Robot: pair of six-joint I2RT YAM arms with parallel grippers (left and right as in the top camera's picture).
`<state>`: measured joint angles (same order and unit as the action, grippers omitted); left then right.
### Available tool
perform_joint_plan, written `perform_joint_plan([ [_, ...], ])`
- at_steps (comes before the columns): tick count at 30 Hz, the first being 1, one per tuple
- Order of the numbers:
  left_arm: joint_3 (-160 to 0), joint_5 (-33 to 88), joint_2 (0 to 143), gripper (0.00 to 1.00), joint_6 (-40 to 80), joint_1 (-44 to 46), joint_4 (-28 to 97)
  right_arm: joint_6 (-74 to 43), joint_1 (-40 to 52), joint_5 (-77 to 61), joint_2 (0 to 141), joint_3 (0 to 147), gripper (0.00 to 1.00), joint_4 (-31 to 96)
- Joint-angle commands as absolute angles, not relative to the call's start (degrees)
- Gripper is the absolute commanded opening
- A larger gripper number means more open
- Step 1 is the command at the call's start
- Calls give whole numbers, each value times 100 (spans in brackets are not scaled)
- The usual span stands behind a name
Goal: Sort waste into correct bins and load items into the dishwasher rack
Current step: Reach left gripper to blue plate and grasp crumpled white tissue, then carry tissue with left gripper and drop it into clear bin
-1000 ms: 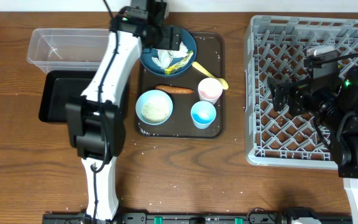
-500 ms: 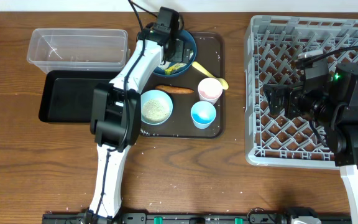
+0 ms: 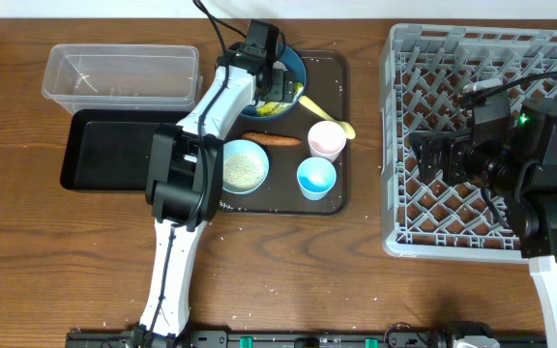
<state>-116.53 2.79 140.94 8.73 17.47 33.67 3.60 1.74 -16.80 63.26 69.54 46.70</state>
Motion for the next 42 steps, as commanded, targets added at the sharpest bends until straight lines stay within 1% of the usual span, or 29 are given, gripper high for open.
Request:
perform_joint_plan([
  [1,-11723,366,14247,79,910,1767,3406,436,152,-1737,6329,7048,99,4681],
  [4,-11723,366,14245,48,913,1767,3420,436,152,-1737,6329,7048,99,4681],
  [5,-11723,368,14243,39,913,1767,3420,436,152,-1737,6329,7048,99,4681],
  [7,-11725,384,14228,24,913,1767,3417,436,152,-1737,6329,7048,99,4681],
  [8,-11725,388,14204,19,915,1767,3420,436,152,-1737,6329,7048,99,4681],
  [9,-11725,388,14182,11,915,1767,3428,436,152,-1737,6329,7048,99,4681],
  [10,-11725,388,14136,6,915,1767,3437,436,152,-1737,6329,7048,99,4681],
  [18,-11725,384,13161,6,1188,1708,3492,436,152,-1734,6329,7048,99,4676],
  [27,-11725,294,11937,6,1317,1402,3946,436,152,-1737,6329,7048,99,4672],
  [36,-11723,-137,11913,6,2432,489,4779,436,152,-1739,6329,7048,99,4672],
  [42,-11681,-263,12062,6,2585,-73,4831,434,152,-1739,6329,7048,99,4652],
])
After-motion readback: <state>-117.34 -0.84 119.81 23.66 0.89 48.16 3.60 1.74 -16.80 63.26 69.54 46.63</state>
